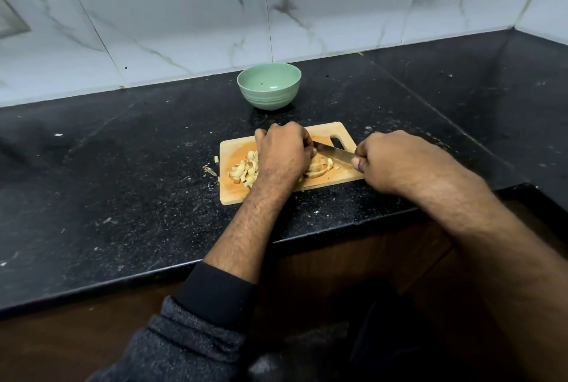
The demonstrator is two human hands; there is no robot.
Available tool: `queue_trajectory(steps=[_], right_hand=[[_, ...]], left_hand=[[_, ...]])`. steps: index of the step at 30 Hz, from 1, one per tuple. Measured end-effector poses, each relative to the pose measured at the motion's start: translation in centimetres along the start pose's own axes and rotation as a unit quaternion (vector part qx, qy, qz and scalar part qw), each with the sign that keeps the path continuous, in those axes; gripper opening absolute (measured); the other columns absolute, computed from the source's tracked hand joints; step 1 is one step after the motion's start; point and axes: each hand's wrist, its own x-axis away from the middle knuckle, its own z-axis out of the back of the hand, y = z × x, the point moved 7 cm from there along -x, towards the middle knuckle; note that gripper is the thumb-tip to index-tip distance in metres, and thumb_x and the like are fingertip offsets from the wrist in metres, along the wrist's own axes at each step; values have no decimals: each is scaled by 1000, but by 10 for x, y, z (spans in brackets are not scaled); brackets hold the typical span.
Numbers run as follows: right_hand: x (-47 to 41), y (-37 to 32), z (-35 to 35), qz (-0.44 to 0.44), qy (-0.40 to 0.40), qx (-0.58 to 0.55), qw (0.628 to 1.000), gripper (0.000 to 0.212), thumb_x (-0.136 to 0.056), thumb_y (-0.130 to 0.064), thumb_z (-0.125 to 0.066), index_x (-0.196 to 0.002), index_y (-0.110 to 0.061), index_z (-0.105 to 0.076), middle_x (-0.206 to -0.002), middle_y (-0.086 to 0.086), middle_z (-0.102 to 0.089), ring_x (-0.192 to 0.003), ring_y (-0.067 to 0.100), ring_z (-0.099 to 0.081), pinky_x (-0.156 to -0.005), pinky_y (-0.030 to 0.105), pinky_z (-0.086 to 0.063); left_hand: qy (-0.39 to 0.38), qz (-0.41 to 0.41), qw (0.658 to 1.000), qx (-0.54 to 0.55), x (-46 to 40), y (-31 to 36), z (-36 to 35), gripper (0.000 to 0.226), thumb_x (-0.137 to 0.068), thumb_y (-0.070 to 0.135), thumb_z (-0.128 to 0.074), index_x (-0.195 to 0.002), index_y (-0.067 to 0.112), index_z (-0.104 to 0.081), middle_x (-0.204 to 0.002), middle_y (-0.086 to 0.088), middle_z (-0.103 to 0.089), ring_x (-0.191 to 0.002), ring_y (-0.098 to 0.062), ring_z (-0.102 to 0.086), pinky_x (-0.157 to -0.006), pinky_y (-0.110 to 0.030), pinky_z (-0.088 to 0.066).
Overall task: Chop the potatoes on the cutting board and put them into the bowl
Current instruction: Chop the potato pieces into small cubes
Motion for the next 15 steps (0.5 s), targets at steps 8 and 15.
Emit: queue_trajectory(steps=[8,15], right_hand=[[1,1,6,-8,-25,34,999,31,-99,-26,-60,-130,-23,-64,-101,5,-63,-93,26,-62,-86,37,-53],[2,29,5,-17,36,-26,999,32,-104,-45,-47,-130,-33,-62,-94,3,-58,-86,25,-57,-86,41,-55]], left_hand=[[9,37,999,19,-1,-2,-1,6,-84,30,-72,-80,27,-73,-87,10,-69,-96,-15,-58,-100,-42,-31],[11,20,995,101,2,-11,2,9,-95,28,-67,-96,31,-75,-95,12,-72,-105,-13,-57,-95,-38,-26]])
